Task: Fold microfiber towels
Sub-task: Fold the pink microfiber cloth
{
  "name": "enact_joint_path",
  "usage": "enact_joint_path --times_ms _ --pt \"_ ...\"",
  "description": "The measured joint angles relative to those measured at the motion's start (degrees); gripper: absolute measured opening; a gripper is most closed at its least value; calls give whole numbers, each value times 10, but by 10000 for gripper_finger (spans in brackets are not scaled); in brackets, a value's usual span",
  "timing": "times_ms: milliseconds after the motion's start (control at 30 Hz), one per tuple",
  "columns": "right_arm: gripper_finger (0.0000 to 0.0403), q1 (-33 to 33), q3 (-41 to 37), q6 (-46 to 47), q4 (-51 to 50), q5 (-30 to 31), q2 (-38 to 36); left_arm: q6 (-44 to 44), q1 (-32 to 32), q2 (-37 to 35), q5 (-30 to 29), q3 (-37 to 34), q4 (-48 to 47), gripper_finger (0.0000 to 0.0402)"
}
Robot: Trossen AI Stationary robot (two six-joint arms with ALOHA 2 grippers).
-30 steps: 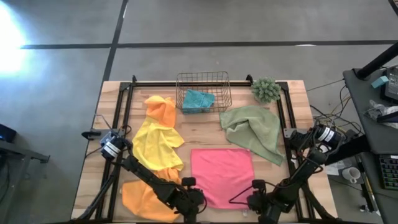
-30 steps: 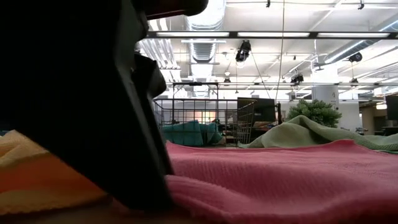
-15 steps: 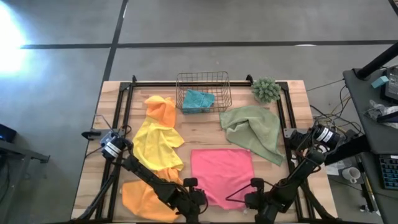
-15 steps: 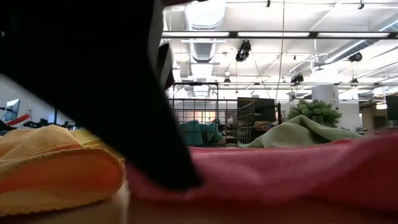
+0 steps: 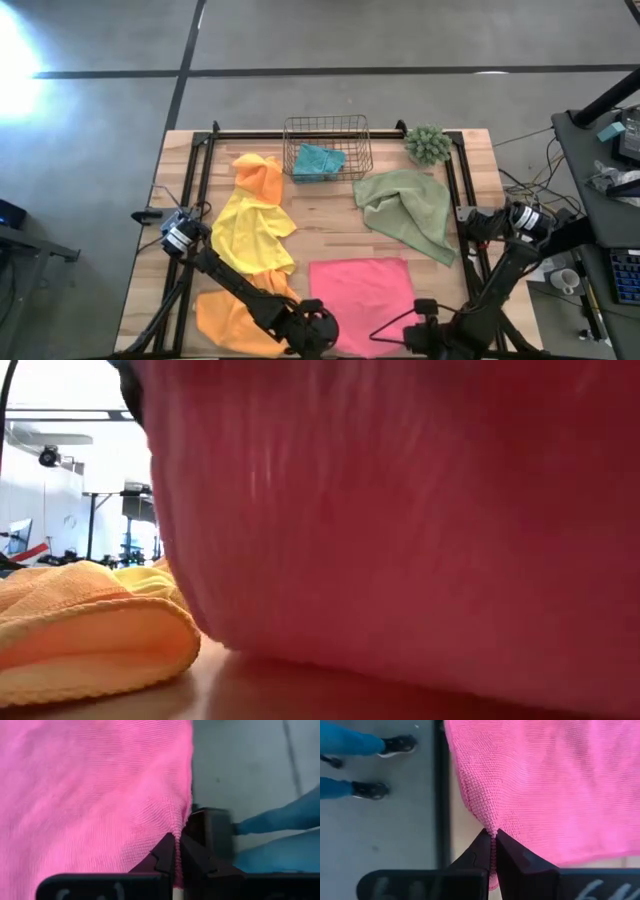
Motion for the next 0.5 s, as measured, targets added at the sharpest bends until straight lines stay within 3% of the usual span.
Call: enact_joint_path --times_ms 333,500 --pt "9 31 21 89 2 -2 1 -66 -21 -1 21 48 -6 5" --pt "8 23 21 90 -33 11 2 -67 -17 -1 2 76 -90 5"
